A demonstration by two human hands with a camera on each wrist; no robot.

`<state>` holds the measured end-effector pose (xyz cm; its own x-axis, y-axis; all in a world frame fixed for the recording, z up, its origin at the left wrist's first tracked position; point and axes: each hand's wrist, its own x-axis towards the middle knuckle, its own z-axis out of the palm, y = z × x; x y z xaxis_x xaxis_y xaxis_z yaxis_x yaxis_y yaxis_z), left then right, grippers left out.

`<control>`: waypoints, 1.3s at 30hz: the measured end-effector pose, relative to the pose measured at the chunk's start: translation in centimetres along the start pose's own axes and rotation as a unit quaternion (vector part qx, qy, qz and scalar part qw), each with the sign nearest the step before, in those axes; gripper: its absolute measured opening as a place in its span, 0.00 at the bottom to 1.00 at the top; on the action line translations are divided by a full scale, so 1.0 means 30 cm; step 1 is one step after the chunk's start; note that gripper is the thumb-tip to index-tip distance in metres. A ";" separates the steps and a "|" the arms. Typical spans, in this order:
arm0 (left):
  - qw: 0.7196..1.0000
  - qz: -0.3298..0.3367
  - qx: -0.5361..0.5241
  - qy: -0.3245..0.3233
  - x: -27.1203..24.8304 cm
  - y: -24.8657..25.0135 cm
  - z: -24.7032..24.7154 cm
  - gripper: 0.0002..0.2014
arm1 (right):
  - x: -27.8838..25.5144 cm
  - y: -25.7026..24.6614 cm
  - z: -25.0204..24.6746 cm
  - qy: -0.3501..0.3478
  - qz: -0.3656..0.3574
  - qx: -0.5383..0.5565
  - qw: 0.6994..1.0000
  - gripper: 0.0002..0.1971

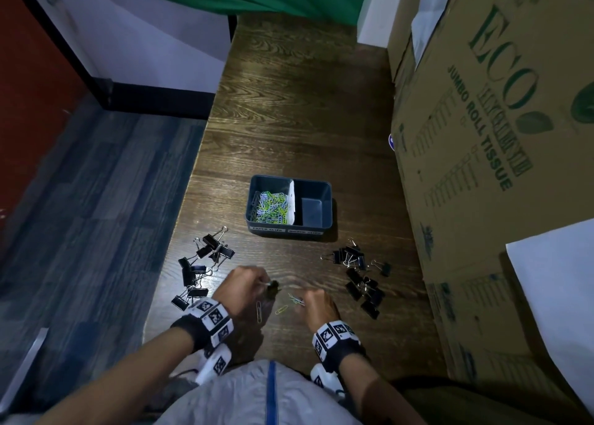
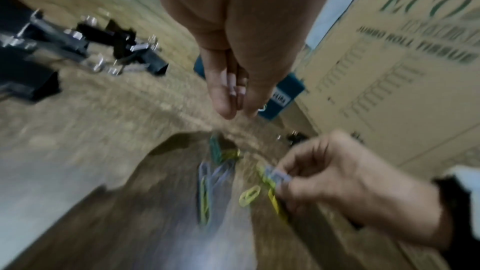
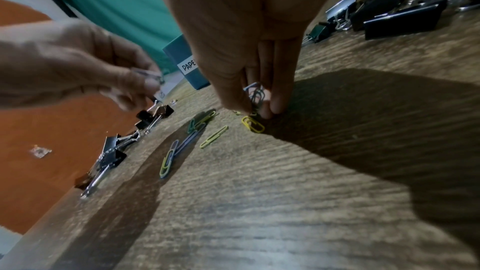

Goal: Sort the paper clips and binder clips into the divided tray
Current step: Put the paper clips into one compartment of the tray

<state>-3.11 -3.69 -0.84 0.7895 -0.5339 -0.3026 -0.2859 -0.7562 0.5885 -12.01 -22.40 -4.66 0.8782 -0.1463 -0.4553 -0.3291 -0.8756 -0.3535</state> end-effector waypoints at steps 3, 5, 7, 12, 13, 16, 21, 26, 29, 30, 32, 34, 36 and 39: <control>0.996 0.051 -0.027 0.071 0.071 0.049 -0.134 0.04 | 0.001 0.009 -0.001 -0.012 0.032 0.017 0.999 0.09; 0.990 0.062 -0.036 0.125 0.139 0.087 -0.215 0.04 | 0.004 0.006 -0.013 -0.020 0.044 0.024 0.999 0.08; 0.983 0.059 -0.049 0.164 0.210 0.113 -0.274 0.05 | 0.013 -0.008 -0.032 -0.022 0.057 0.022 0.998 0.07; 0.980 0.043 -0.022 0.193 0.266 0.102 -0.307 0.18 | 0.060 -0.081 -0.153 -0.012 0.069 0.058 0.996 0.05; 0.979 0.051 -0.009 0.198 0.247 0.092 -0.291 0.17 | 0.072 -0.101 -0.191 0.002 0.058 0.073 0.996 0.05; 0.982 0.057 0.023 0.180 0.162 0.036 -0.202 0.12 | 0.121 -0.184 -0.325 0.051 -0.003 0.098 0.994 0.07; 0.998 0.001 0.057 0.041 0.031 -0.051 -0.038 0.14 | 0.227 -0.326 -0.535 0.129 -0.063 0.113 0.983 0.05; 0.991 -0.030 0.104 -0.076 -0.046 -0.110 0.061 0.32 | 0.228 -0.321 -0.538 0.174 -0.102 0.100 0.974 0.15; 0.985 0.008 0.146 -0.095 -0.067 -0.128 0.085 0.37 | 0.180 -0.220 -0.389 0.110 -0.098 0.089 0.985 0.15; 0.983 0.022 0.155 -0.092 -0.071 -0.131 0.091 0.37 | 0.160 -0.176 -0.330 0.069 -0.085 0.079 0.991 0.13; 0.984 0.046 0.152 -0.081 -0.077 -0.138 0.101 0.35 | 0.114 -0.083 -0.218 -0.011 -0.053 0.030 0.998 0.14; 0.985 0.060 0.139 -0.079 -0.076 -0.145 0.111 0.33 | 0.061 -0.011 -0.128 -0.074 -0.018 -0.016 0.997 0.15; 0.984 0.073 0.132 -0.089 -0.066 -0.149 0.122 0.32 | 0.024 0.038 -0.056 -0.090 -0.019 -0.021 0.996 0.23; 0.984 0.084 0.131 -0.085 -0.052 -0.121 0.142 0.30 | 0.025 0.070 0.045 -0.046 -0.065 -0.020 0.997 0.36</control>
<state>-5.63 -1.72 -5.69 0.6224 -0.6990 -0.3521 -0.5530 -0.7111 0.4341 -12.50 -23.74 -6.84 0.8762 0.0111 -0.4819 -0.1992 -0.9021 -0.3829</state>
